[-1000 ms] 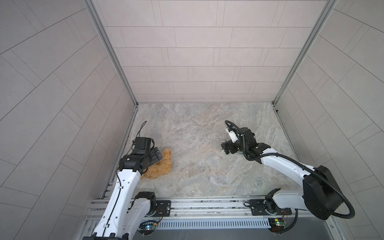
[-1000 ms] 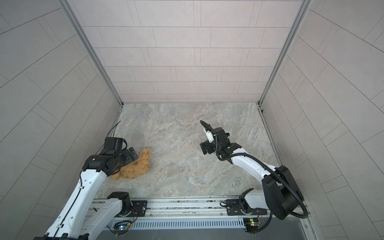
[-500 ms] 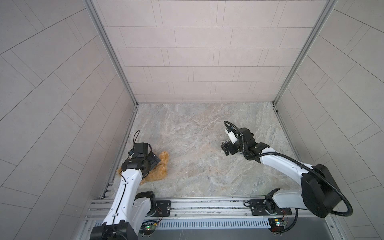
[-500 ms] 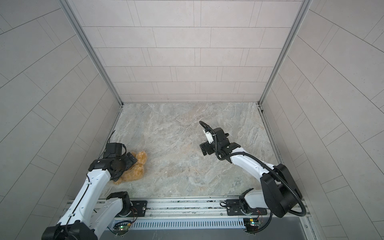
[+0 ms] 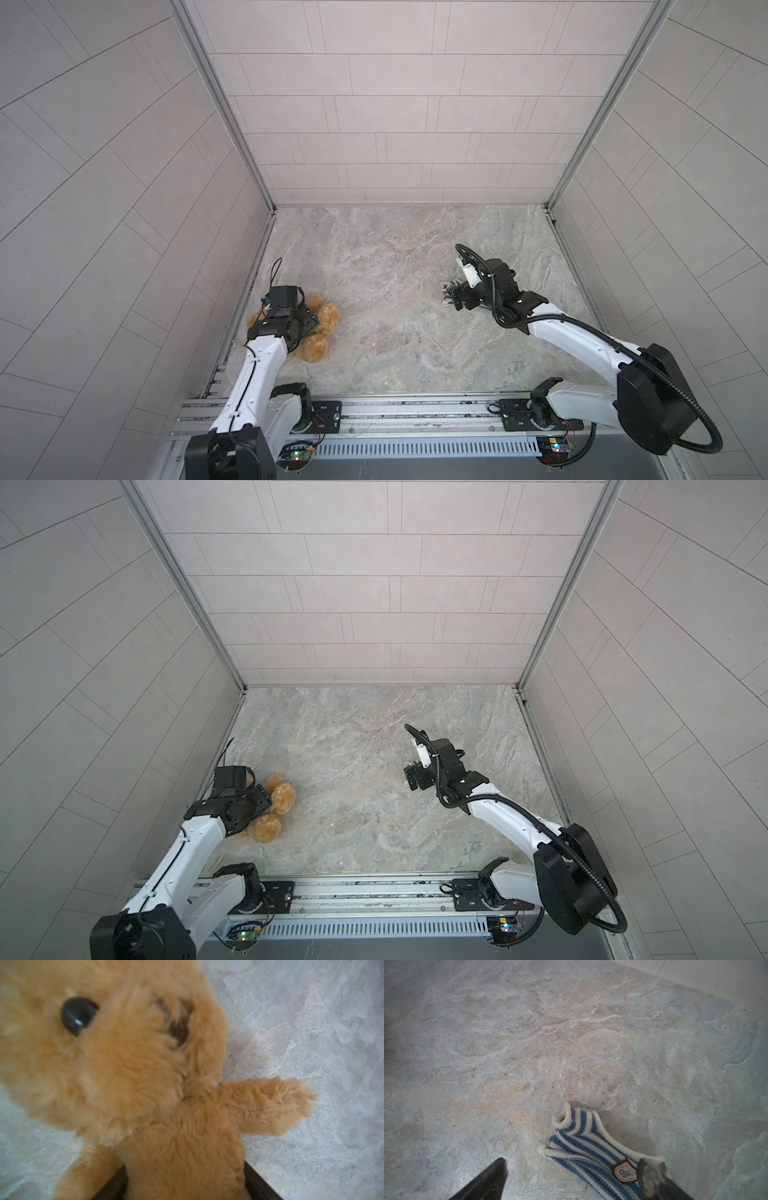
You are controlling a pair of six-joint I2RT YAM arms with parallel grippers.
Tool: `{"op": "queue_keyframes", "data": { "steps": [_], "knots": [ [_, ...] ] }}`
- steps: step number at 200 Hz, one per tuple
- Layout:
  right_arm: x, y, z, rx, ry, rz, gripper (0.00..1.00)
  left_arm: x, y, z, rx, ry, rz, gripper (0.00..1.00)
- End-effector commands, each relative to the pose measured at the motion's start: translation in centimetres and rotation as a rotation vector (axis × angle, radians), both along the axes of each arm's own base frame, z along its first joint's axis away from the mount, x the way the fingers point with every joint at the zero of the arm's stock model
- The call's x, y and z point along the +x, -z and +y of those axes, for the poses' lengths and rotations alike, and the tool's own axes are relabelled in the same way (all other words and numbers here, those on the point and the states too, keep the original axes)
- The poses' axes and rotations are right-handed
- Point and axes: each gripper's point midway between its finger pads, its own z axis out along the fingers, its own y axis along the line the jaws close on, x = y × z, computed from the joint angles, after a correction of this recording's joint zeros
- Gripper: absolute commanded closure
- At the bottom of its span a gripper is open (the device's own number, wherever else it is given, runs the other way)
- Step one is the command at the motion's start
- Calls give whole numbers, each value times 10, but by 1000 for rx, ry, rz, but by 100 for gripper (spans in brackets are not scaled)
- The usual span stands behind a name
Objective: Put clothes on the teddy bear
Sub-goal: 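Grasp the teddy bear's body with the left gripper and drag it toward the table center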
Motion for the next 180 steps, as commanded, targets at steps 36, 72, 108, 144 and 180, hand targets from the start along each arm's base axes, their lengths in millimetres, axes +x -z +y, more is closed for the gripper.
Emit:
{"op": "queue_keyframes", "data": {
  "steps": [36, 72, 108, 144, 180],
  "knots": [
    [5, -3, -8, -29, 39, -31, 0, 44, -29, -79, 100, 493, -27, 27],
    [6, -6, -22, -48, 111, -65, 0, 49, -36, -130, 203, 793, -2, 27],
    [3, -16, -34, -58, 149, -118, 1, 35, -39, -181, 215, 1041, -5, 25],
    [-1, -22, -42, -69, 173, -155, 1, 19, -41, -209, 199, 1181, -22, 25],
    [-2, -22, -43, -67, 173, -165, 1, 25, -55, -187, 280, 1049, 2, 24]
  ]
}}
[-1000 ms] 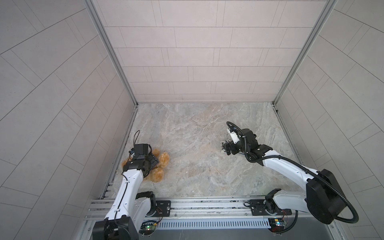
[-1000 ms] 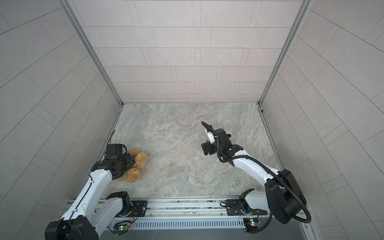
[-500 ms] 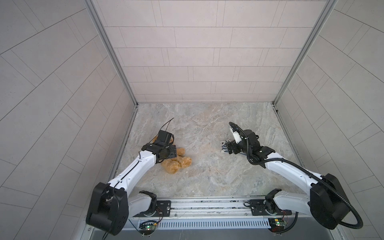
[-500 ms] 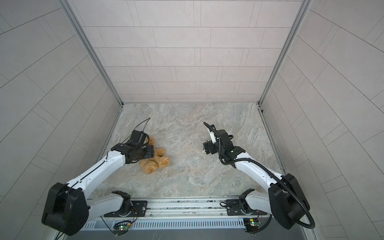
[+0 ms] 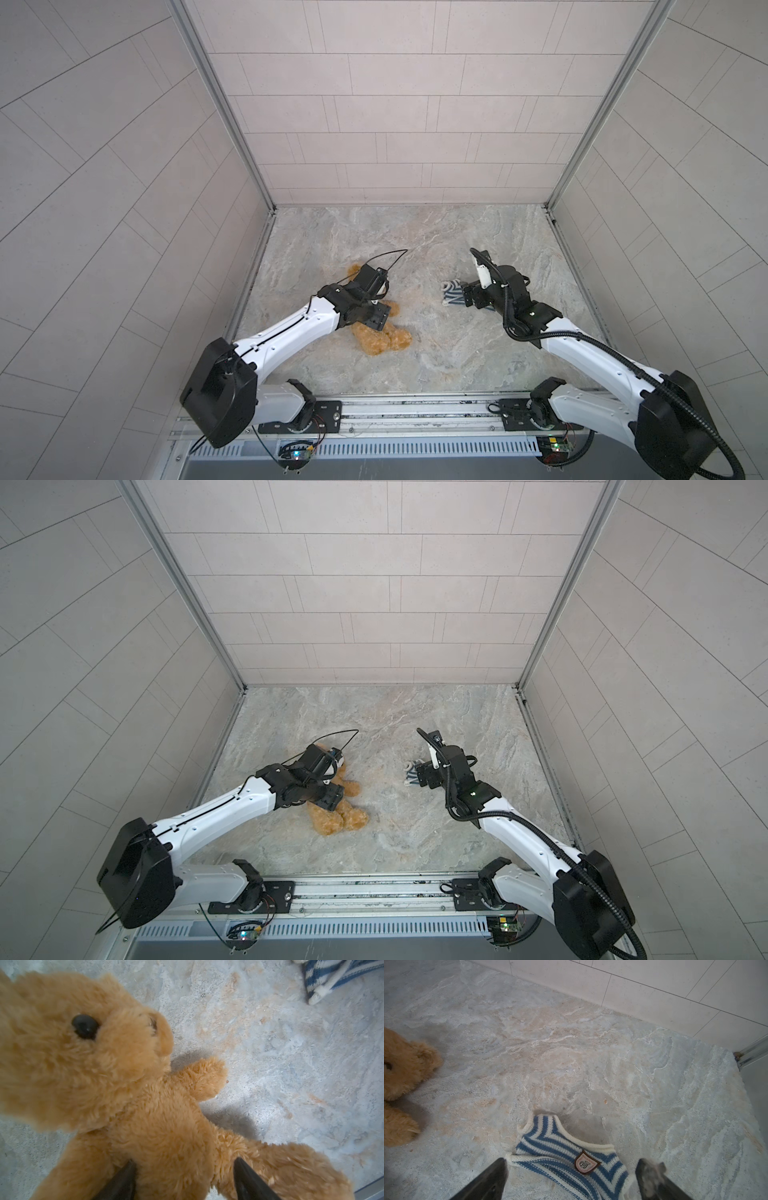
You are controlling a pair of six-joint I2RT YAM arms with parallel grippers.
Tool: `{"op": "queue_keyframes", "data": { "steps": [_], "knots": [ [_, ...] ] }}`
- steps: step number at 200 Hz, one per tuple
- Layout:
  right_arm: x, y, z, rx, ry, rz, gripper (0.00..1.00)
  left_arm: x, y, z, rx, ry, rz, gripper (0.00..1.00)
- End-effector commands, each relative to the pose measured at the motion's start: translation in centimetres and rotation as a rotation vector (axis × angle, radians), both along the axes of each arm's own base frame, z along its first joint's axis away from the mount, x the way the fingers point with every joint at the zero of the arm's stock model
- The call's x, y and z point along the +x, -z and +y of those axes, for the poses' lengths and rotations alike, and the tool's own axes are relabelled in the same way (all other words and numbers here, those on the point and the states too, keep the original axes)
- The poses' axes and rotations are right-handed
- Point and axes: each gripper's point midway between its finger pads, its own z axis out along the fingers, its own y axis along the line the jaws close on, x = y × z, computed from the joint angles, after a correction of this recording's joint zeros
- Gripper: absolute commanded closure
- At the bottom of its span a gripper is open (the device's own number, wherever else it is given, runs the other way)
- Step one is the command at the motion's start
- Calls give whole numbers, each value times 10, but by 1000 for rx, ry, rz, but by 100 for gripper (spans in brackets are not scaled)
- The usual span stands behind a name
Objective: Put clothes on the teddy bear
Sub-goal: 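Grasp the teddy bear's body with the left gripper and drag it toward the table center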
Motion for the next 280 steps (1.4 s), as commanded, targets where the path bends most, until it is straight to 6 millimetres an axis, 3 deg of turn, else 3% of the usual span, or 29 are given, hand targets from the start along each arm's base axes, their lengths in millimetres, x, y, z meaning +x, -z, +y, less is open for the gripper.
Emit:
{"op": "queue_keyframes", "data": {
  "steps": [1, 23, 48, 94, 184, 215, 243, 270, 280],
  "knots": [
    [1, -2, -5, -14, 17, -22, 1, 5, -21, 15, 56, -83, -34, 24],
    [1, -2, -3, -8, 12, -21, 2, 14, -38, 27, 37, -237, -96, 18],
    [0, -1, -1, -3, 3, -18, 2, 24, -36, 29, -20, -356, -145, 9],
    [-1, -5, -1, 10, 0, -27, 2, 35, -11, 27, 19, -416, -111, 12],
    [-2, -8, 3, 30, -13, -24, 2, 33, 26, 35, 202, -321, -46, 21],
    [-2, -9, 2, 34, -9, -28, 2, 37, 28, 42, 268, -305, -61, 27],
    [-2, -9, 2, 32, -10, -24, 2, 42, 26, 43, 287, -285, -78, 40],
    [-5, -16, -4, 11, 8, -42, 3, 43, 26, 35, 264, -241, -76, 53],
    [-7, -20, -9, 4, 21, -58, 3, 40, 27, 21, 203, -180, -53, 55]
  ]
}}
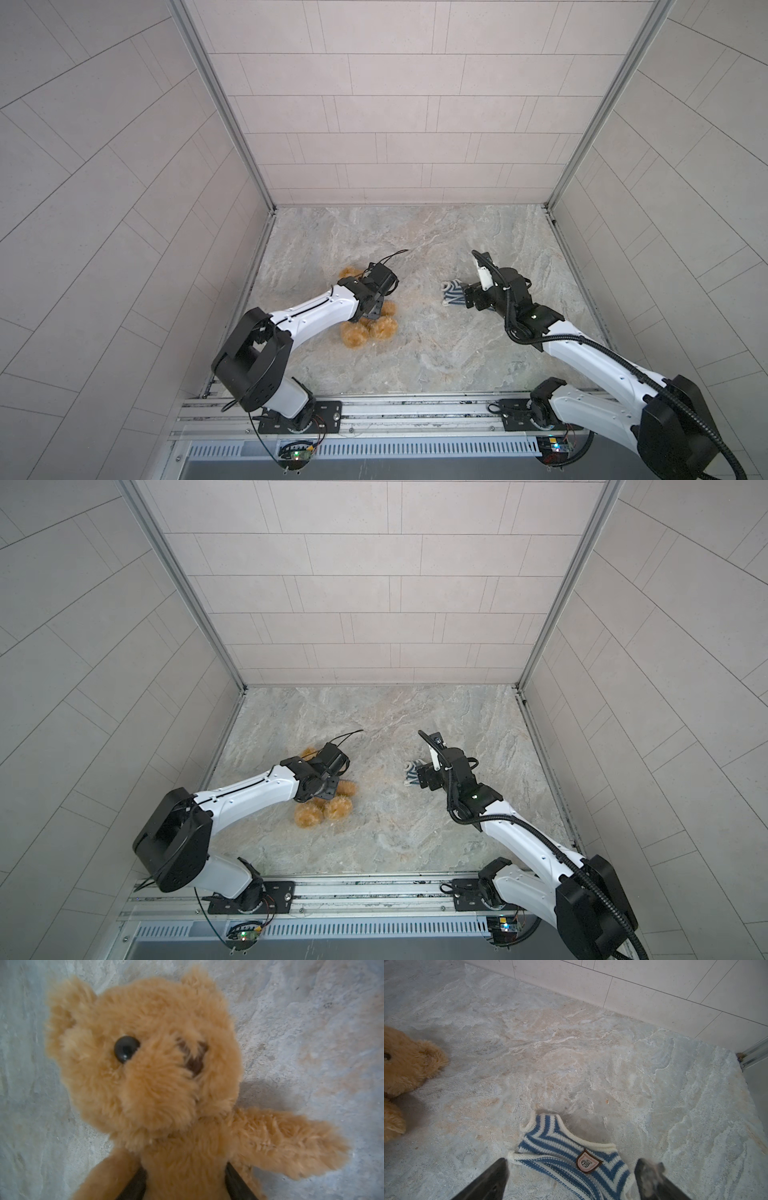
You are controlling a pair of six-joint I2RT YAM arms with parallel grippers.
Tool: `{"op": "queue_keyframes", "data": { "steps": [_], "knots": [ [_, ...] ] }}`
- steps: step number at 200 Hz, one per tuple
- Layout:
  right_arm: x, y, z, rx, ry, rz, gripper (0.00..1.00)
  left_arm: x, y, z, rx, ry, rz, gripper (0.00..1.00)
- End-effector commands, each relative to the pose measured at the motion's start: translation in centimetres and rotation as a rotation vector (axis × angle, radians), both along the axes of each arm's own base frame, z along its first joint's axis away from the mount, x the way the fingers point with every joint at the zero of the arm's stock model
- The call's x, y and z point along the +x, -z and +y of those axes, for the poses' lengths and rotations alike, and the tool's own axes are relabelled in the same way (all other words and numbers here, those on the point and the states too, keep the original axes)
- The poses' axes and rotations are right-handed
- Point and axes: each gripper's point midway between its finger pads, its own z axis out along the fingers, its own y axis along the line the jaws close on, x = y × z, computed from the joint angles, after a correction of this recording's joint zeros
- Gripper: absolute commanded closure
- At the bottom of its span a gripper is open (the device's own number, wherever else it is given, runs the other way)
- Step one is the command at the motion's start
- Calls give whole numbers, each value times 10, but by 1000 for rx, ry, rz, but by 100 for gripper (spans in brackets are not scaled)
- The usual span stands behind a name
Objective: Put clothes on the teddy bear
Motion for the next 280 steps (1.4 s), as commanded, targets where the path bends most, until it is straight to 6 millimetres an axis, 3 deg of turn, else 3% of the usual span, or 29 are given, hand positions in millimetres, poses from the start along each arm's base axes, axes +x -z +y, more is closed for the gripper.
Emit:
{"op": "queue_keyframes", "data": {
  "steps": [1, 37, 83, 102, 123, 136, 153, 170, 193, 218, 280],
  "knots": [
    [-4, -17, -11, -13, 37, -47, 3, -1, -2, -16, -45, 100, 22, 55],
    [-9, -27, -23, -14, 85, -98, 3, -16, -19, -55, -85, 329, 11, 71],
    [-11, -32, -31, -16, 121, -129, 3, -47, -41, -99, -100, 623, -38, 67],
    [-12, -33, -32, -11, 125, -138, 3, -49, -44, -98, -95, 641, -47, 60],
    [-11, -31, -32, -14, 125, -132, 3, -46, -43, -93, -66, 628, -48, 34],
    [-11, -30, -32, -16, 124, -130, 3, -45, -45, -92, -63, 608, -48, 24],
    [-11, -31, -31, -16, 121, -130, 3, -44, -50, -90, -69, 564, -50, 20],
    [-12, -31, -32, -15, 121, -134, 3, -42, -68, -88, -118, 470, -69, 19],
    [-12, -32, -31, -12, 119, -137, 3, -54, -81, -103, -247, 383, -56, 19],
    [-10, -29, -28, -6, 108, -125, 3, -65, -65, -109, -219, 313, 12, 22],
    [-10, -29, -26, -4, 100, -121, 2, -70, -20, -91, -48, 258, 76, 26]
  ]
}}
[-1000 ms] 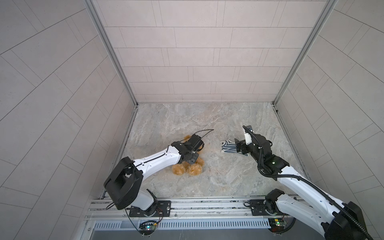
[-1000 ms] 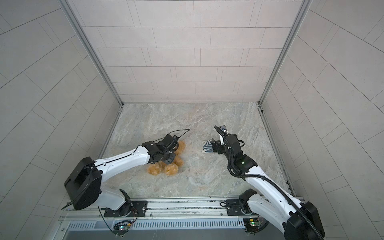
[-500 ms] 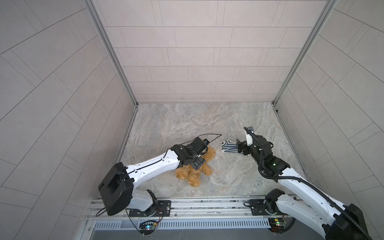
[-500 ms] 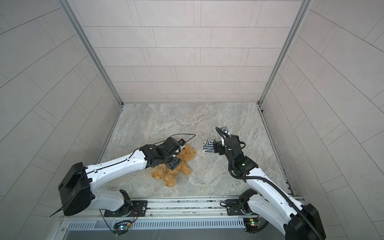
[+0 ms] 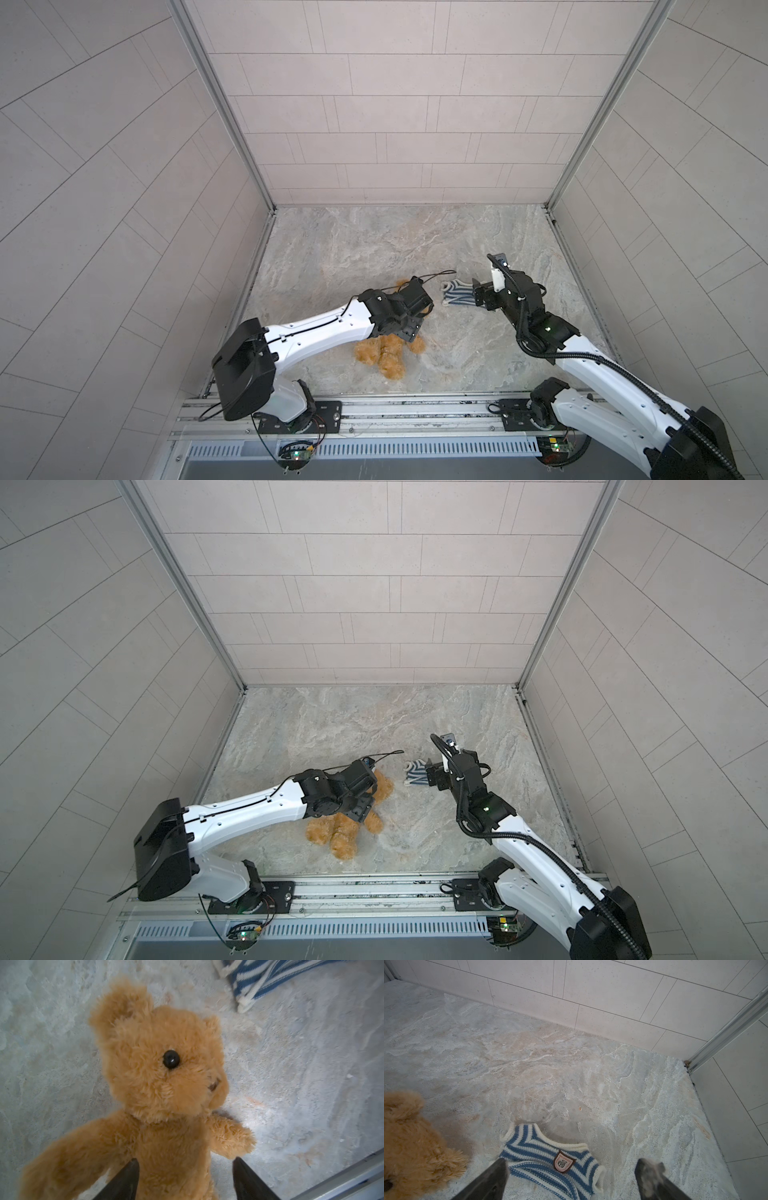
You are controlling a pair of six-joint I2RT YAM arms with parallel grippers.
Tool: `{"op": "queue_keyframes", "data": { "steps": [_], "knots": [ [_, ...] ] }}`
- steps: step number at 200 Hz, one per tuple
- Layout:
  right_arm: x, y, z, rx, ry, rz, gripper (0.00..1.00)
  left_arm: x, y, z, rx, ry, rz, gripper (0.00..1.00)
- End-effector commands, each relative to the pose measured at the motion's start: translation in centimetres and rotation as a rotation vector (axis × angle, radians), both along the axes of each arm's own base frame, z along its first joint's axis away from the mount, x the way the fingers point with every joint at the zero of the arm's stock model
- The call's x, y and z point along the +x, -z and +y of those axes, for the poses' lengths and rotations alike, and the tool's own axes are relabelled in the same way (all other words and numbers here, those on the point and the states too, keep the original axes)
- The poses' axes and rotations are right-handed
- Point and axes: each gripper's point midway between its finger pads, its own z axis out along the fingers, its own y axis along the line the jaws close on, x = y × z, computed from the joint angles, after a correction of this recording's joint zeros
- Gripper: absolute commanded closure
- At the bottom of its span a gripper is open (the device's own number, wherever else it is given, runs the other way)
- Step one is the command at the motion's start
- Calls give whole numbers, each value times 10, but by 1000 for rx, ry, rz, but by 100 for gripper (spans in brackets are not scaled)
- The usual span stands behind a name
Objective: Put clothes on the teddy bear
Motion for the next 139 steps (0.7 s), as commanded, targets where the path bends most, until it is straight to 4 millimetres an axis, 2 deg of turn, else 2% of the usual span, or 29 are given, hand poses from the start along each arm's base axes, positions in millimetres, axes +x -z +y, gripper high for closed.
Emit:
{"op": "queue_keyframes", "data": {
  "steps": [1, 23, 55, 71, 97, 139],
  "knots": [
    [1, -1, 1, 5, -3, -5, 2, -1, 14, 20, 101, -47, 8, 25],
    [0, -2, 1, 6, -2, -7, 2, -1, 27, 23, 148, -33, 16, 16],
    [-1, -4, 1, 12, -7, -15, 2, -1, 48, 29, 190, -32, 29, 22],
    [-1, -3, 2, 16, -11, -14, 2, -2, 53, 34, 202, -38, 30, 28],
    [-1, -3, 4, 19, -18, -9, 2, -2, 50, 37, 183, -43, 12, 41],
    [2, 5, 14, 5, -68, 40, 2, -2, 36, 37, 115, -29, -38, 62]
  ]
}}
